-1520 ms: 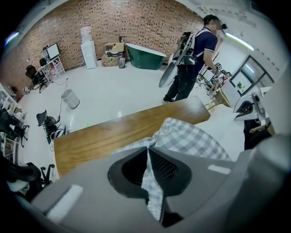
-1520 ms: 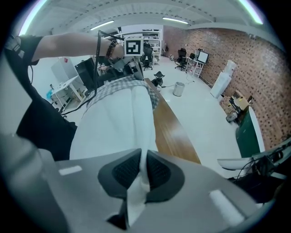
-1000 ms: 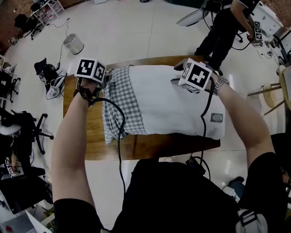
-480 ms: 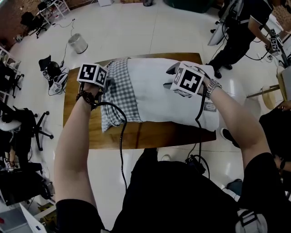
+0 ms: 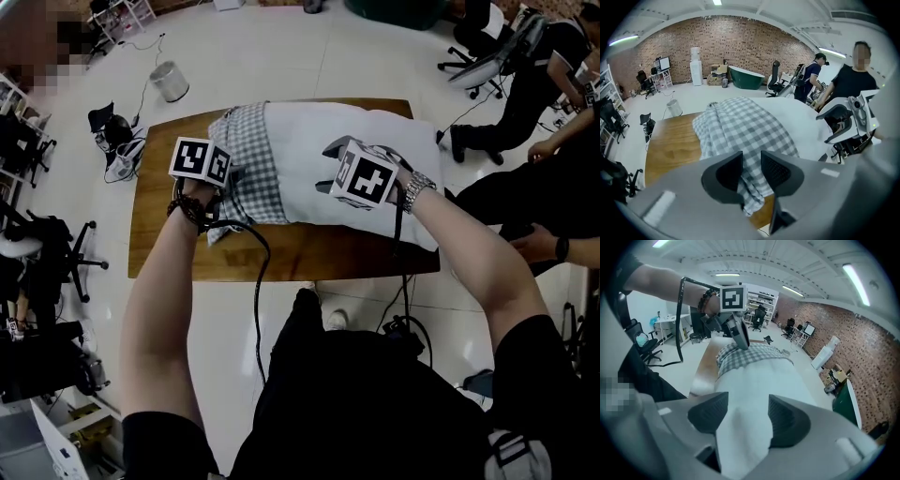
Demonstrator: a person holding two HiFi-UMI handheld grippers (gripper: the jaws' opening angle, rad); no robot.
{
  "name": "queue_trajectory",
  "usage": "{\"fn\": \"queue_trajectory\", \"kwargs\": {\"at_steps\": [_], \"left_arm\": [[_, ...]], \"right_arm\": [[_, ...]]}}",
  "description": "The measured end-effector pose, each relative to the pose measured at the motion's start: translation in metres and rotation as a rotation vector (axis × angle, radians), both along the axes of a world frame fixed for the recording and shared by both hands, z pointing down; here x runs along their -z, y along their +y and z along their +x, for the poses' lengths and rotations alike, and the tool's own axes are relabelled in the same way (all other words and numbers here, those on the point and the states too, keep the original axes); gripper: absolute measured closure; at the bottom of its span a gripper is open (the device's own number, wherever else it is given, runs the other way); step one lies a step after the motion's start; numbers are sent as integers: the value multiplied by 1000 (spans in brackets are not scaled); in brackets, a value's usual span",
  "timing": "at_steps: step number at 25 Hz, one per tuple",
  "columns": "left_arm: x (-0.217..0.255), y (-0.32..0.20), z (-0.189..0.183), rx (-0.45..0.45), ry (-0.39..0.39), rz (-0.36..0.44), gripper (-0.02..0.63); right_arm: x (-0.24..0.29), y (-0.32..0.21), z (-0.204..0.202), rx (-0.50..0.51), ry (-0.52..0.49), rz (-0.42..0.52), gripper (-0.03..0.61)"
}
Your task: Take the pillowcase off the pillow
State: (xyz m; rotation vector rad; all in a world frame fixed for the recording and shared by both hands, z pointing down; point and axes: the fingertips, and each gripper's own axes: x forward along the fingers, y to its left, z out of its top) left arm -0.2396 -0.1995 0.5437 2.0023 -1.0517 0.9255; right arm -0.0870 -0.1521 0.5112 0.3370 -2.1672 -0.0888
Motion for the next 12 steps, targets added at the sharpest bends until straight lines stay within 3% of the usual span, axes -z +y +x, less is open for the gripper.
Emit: {"fn": "queue_trajectory", "kwargs": {"at_steps": [7, 12], "left_arm": [[-20, 47, 13, 27, 65, 6, 465], [-45, 75, 35, 81, 159, 2, 404]], "right_arm": [[-19, 30, -27, 23, -5, 71, 298], [-41, 45, -35, 24, 14, 132, 293]]}}
